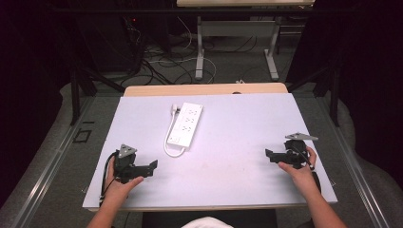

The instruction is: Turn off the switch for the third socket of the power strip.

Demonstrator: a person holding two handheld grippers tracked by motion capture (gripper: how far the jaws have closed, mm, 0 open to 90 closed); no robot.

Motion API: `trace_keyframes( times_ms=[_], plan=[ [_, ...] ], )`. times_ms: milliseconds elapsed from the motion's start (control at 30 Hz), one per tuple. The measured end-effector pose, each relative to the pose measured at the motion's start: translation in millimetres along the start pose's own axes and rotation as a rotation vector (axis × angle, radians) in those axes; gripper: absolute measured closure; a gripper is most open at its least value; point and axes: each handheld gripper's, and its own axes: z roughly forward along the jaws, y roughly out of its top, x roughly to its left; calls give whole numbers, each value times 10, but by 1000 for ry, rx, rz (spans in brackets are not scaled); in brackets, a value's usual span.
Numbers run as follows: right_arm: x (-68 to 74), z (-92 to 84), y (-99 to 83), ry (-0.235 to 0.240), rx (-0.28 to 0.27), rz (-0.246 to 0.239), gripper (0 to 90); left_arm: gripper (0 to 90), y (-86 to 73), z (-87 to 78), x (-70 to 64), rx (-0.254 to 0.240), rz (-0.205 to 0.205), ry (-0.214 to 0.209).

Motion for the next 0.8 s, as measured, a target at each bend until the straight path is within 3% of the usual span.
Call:
trace_keyframes(
  times_ms=[133, 200, 400, 467, 800],
  plan=[
    [159, -166, 21, 23, -40, 17, 35, 22, -1, -11, -10, -11, -11, 7],
    [241, -231, 2, 24, -50, 2, 35, 22, 2, -17, -23, -20, -21, 8],
    [384, -303, -54, 11, -82, -13, 36, 31, 2, -58, -48, -41, -39, 0],
    [395, -295, -55, 4, -96, -44, 41, 35, 11, -72, -59, -40, -50, -10],
    [385, -261, -92, 13, -102, -69, 64, 64, 77, -116, -177, -64, -32, -8]
  ],
)
